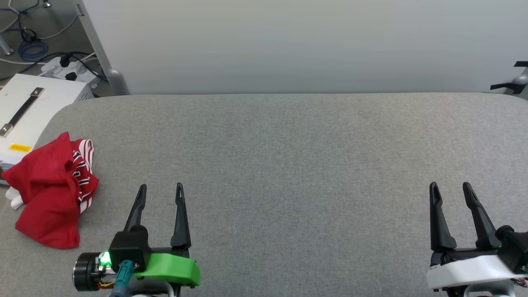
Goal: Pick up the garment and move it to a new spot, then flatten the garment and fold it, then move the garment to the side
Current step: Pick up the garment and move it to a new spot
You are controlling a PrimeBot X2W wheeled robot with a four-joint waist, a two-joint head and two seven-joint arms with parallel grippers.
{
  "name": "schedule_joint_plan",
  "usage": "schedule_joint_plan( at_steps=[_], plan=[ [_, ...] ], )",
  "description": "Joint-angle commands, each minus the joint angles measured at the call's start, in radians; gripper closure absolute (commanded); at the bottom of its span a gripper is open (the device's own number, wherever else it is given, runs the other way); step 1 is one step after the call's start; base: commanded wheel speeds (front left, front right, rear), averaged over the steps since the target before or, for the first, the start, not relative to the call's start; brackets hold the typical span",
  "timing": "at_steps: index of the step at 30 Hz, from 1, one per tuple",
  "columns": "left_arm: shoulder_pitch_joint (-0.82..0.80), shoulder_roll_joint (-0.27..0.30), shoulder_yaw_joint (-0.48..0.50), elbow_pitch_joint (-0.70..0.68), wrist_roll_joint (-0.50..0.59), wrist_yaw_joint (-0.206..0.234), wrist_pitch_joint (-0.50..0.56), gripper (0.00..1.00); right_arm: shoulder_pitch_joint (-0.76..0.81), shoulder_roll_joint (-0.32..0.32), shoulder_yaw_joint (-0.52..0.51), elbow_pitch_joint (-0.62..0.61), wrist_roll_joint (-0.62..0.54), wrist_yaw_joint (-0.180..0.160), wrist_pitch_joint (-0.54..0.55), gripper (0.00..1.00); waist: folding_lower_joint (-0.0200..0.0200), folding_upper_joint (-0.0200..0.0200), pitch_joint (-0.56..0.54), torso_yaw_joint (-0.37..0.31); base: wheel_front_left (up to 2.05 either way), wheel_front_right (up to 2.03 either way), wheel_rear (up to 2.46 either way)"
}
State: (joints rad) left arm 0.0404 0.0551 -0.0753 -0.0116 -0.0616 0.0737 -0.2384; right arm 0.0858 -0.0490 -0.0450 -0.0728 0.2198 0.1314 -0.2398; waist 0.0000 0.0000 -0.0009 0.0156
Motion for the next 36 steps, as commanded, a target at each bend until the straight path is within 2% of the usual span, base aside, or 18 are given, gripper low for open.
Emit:
schedule_joint_plan(
  at_steps=[1, 11, 16, 36],
  plan=[
    [0.010, -0.005, -0.003, 0.001, -0.010, 0.006, -0.012, 0.00, 0.019, -0.001, -0.003, -0.009, 0.010, -0.001, -0.011, 0.00, 0.0000, 0.0000, 0.000, 0.001, 0.00, 0.00, 0.00],
    [0.010, -0.005, -0.003, 0.004, -0.011, 0.013, -0.023, 0.00, 0.026, -0.001, 0.002, -0.012, 0.006, -0.001, -0.022, 0.00, 0.0000, 0.0000, 0.002, 0.016, 0.00, 0.00, 0.00],
    [0.002, -0.005, 0.010, 0.005, -0.011, 0.020, -0.023, 0.00, 0.022, -0.001, 0.012, -0.021, -0.012, -0.001, -0.022, 0.00, 0.0000, 0.0000, 0.013, 0.049, 0.00, 0.00, 0.00],
    [-0.045, -0.005, 0.075, 0.010, -0.053, 0.038, -0.023, 0.00, -0.021, -0.001, 0.030, -0.048, -0.085, -0.001, -0.022, 0.00, 0.0000, 0.0000, 0.088, 0.290, 0.00, 0.00, 0.00]
  ],
)
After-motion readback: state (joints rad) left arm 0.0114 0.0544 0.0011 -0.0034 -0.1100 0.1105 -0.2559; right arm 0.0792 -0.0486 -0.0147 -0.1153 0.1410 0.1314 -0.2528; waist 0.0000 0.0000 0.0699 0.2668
